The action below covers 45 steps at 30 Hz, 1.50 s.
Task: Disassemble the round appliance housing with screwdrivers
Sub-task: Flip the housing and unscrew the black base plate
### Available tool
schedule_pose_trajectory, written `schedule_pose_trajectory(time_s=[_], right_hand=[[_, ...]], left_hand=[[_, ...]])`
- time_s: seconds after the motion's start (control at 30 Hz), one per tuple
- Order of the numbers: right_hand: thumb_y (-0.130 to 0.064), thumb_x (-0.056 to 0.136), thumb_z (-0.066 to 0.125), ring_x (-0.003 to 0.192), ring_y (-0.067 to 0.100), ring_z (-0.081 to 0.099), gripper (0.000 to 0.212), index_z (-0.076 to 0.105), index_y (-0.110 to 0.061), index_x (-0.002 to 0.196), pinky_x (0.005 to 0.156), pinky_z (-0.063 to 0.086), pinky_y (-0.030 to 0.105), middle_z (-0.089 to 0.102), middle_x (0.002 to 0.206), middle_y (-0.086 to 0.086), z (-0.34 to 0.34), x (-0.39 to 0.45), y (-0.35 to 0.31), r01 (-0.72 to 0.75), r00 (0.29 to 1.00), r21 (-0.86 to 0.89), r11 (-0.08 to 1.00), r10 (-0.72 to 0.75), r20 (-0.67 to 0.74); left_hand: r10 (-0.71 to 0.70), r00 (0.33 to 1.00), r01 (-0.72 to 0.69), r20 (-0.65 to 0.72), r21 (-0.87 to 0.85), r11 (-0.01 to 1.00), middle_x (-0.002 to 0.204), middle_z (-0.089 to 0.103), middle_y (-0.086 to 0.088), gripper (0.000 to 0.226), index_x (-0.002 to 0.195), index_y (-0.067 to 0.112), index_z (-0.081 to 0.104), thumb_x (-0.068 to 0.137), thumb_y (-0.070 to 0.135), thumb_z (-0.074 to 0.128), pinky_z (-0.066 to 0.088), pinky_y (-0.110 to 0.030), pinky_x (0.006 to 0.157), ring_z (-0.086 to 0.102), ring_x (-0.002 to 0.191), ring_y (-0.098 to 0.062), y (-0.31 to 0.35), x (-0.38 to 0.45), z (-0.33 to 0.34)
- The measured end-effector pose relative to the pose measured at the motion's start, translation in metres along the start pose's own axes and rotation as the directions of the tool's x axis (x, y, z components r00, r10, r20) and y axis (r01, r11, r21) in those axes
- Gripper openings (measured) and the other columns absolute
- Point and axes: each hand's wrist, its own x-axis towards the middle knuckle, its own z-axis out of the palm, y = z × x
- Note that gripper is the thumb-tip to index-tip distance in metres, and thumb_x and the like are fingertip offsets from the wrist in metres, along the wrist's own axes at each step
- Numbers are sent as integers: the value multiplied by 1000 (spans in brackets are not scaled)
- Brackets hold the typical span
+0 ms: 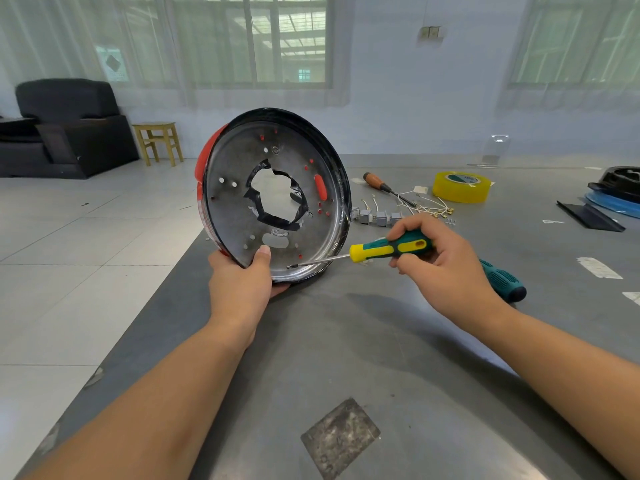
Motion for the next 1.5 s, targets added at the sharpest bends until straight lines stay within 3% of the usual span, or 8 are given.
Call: schedule_pose_trajectory(time_s=[0.27, 0.43, 0.63, 0.8, 0.9, 1.1, 1.33, 1.5], right_hand=[[2, 85, 67, 81, 22, 65, 46, 67, -43, 94, 77, 59, 46, 68, 93, -10, 2, 1, 1, -58, 998, 98, 994, 59, -14], [-1, 80, 60, 98, 23, 62, 33, 64, -27, 99, 82, 56, 50, 62, 105, -10, -6, -1, -6, 284, 958, -67, 956, -286, -23], [-5, 69, 58, 75, 38, 58, 32, 68, -29, 88, 68, 54, 45, 67, 89, -5, -11, 5, 9, -23, 997, 276, 961, 41, -59], [10, 74, 56, 71, 28, 63, 37, 71, -22, 84, 63, 54, 32, 68, 85, 9, -17, 6, 27, -262, 961, 412, 873, 196, 196], [21, 83, 54, 79, 29, 70, 52, 73, -27, 92, 71, 59, 31, 70, 94, 10, -16, 4, 31, -302, 935, 303, 904, 218, 281], [-18, 79, 71, 95, 7, 62, 40, 66, -46, 108, 88, 54, 36, 67, 102, -20, -28, -4, 24, 25, 911, -398, 917, 143, 388], [-46, 81, 44, 108, 7, 50, 36, 63, -37, 111, 98, 44, 35, 60, 109, -19, -17, 0, 11, 212, 933, -580, 786, 14, 360], [-52, 91, 40, 96, 17, 51, 35, 65, -28, 96, 88, 41, 38, 61, 94, -10, 44, 7, -5, 285, 953, -629, 723, -146, 264]], left_hand=[[0, 1000, 0, -3, 15, 1000, 115, 62, 11, 34, 122, 23, 46, 100, 22, 71, 67, -41, 72, 69, 96, -10, 0, 1, 0], [-14, 1000, 14, -14, 6, 1000, 116, 61, 10, 33, 120, 23, 45, 100, 21, 71, 67, -40, 72, 69, 96, -11, -1, 3, 0], [-32, 999, 32, -16, -2, 999, 120, 62, 6, 33, 122, 21, 45, 100, 20, 70, 67, -38, 70, 71, 99, -16, 1, 3, -1], [-55, 998, 55, -11, -15, 998, 125, 62, 2, 35, 126, 20, 46, 101, 19, 70, 67, -42, 73, 71, 104, -21, 3, 1, -1], [-56, 998, 56, -1, -27, 998, 127, 63, 0, 37, 130, 17, 47, 101, 19, 70, 67, -41, 72, 72, 104, -20, 4, 0, -1], [-64, 998, 65, 21, -51, 997, 129, 65, -1, 36, 131, 17, 49, 101, 18, 70, 67, -41, 71, 72, 108, -23, 6, -1, 0], [-41, 997, 44, 59, -43, 998, 116, 68, 6, 25, 109, 32, 52, 99, 19, 72, 66, -37, 68, 73, 100, -15, 6, -5, 1], [-33, 996, 34, 86, -18, 999, 122, 70, 0, 33, 126, 22, 55, 98, 22, 73, 67, -42, 73, 74, 105, -19, 6, -7, 3]])
